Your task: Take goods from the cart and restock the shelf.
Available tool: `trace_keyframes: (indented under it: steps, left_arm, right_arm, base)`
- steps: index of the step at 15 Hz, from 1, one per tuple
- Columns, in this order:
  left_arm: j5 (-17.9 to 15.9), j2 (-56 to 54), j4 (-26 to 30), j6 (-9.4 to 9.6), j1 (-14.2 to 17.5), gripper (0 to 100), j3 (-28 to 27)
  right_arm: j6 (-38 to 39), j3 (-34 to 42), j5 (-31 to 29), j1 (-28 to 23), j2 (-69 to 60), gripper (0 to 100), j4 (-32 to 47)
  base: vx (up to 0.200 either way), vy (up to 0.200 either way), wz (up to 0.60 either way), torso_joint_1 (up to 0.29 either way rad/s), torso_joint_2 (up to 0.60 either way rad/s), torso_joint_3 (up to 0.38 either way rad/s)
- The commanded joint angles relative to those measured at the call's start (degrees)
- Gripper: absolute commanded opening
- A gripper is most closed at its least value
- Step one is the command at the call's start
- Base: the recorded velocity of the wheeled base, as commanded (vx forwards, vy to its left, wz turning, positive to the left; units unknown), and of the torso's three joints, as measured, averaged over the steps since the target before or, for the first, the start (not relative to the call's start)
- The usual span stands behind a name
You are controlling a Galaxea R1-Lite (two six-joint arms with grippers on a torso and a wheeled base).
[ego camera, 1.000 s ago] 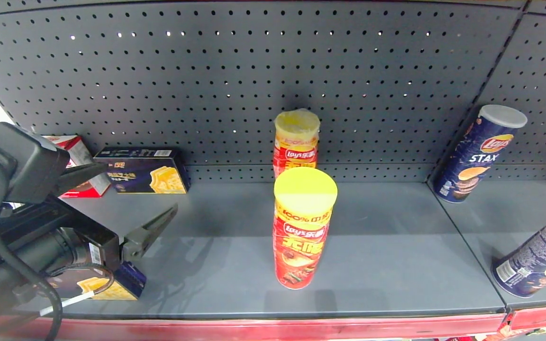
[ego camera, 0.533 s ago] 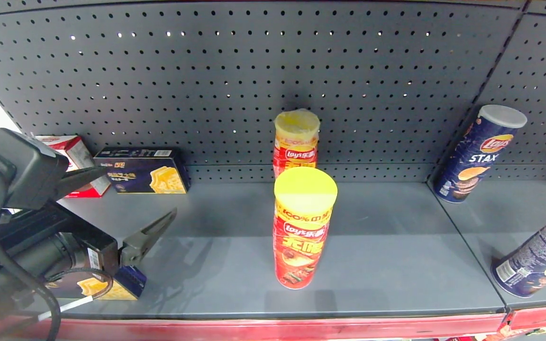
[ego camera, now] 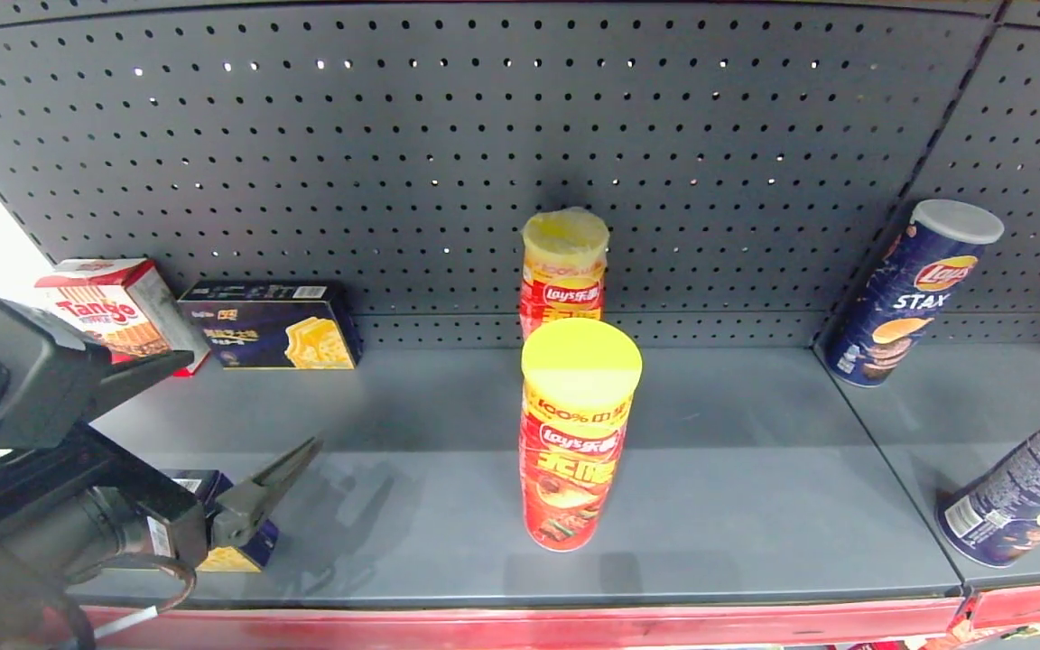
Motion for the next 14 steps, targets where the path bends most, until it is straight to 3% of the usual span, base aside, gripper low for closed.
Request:
trace_keyframes:
  steps: [1,9,11,12,13,14]
  left_arm:
    - [0.1,-1.8,0.0,0.17,0.4,100,1.8]
    - [-0.3,-23.2,1.1,-0.01,-0.8,100,5.0]
    - [-0.3,-29.4,5.3,-0.36,-1.5,100,6.0]
    - [0.0,-31.4,6.6,-1.15,-2.0,100,6.4]
    - [-0.1,-41.0,11.3,-3.44,-1.8,100,11.3]
    - [-0.1,-45.7,14.9,-3.44,-1.8,100,12.0]
  right_arm:
    - [-0.2,0.0,0.0,0.0,-2.5,100,0.0]
    - [-0.1,0.0,0.0,0.3,-3.3,100,0.0]
    - [-0.1,0.0,0.0,0.3,-3.3,100,0.0]
    - [-0.1,0.0,0.0,0.3,-3.3,100,0.0]
    - [-0.1,0.0,0.0,0.3,-3.3,100,0.0]
    - [-0.1,0.0,0.0,0.3,-3.3,100,0.0]
  base:
    - [0.000,0.000,0.00,0.000,0.00,0.000]
    - [0.000,0.000,0.00,0.000,0.00,0.000]
    - [0.000,0.000,0.00,0.000,0.00,0.000]
    - [0.000,0.000,0.00,0.000,0.00,0.000]
    - [0.000,0.000,0.00,0.000,0.00,0.000]
    - [0.000,0.000,0.00,0.000,0.00,0.000]
